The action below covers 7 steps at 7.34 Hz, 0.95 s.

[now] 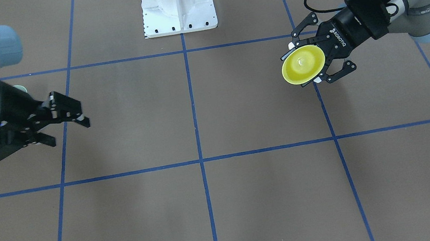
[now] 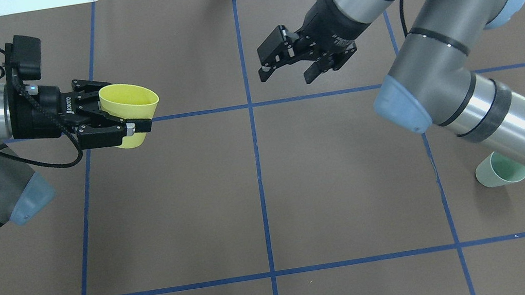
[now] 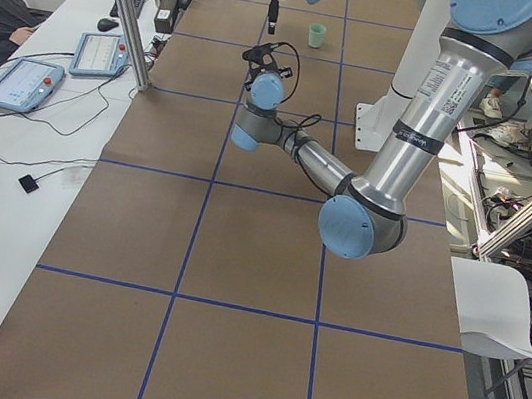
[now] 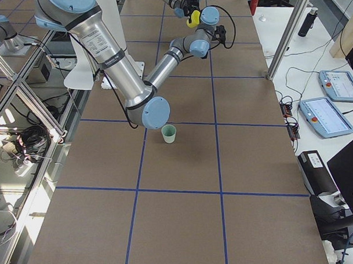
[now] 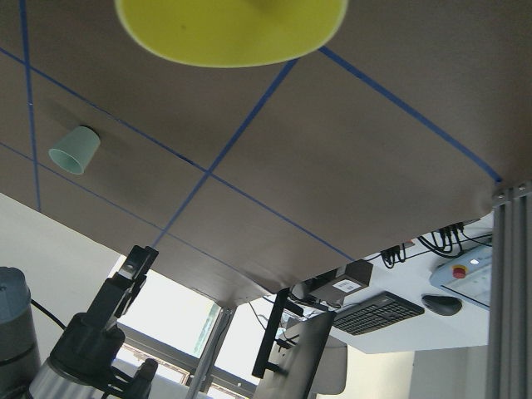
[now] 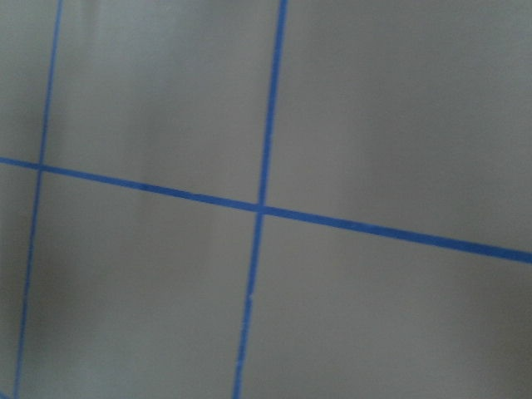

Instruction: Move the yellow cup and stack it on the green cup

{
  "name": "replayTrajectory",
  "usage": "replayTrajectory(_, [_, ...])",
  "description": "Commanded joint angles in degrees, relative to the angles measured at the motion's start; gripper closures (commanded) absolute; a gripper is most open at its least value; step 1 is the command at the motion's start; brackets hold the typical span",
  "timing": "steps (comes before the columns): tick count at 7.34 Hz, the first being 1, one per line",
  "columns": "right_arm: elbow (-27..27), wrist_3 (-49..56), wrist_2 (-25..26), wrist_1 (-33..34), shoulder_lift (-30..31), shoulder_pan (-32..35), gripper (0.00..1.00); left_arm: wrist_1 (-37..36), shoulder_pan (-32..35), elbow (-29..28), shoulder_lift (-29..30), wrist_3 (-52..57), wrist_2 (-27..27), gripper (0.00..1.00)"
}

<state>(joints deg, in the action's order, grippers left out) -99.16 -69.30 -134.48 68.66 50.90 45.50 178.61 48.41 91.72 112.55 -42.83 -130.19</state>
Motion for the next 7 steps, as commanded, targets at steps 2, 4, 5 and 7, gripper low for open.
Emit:
replayTrajectory(2, [0.19,-7.61,13.62,-3.53,-3.26,-12.08,0.01,0.08,-0.51,-0.92,-0.22,0.03,0.02,1.0])
replayTrajectory(4, [0.19,-7.95,13.54,-3.62,-4.14,-13.06,0.01,0.42,0.36,-3.12,-3.11,0.38,2.2,1.0])
replayTrajectory(5, [0.19,-8.74,13.54,-3.62,-4.06,-13.07,0.01,-0.18,0.37,-3.3,-3.04,0.29,2.31,1.0])
replayTrajectory(7, [0.1,-10.94,13.54,-3.62,-3.62,-12.98,0.01,-0.63,0.37,-4.27,-5.57,-0.93,2.39,1.0])
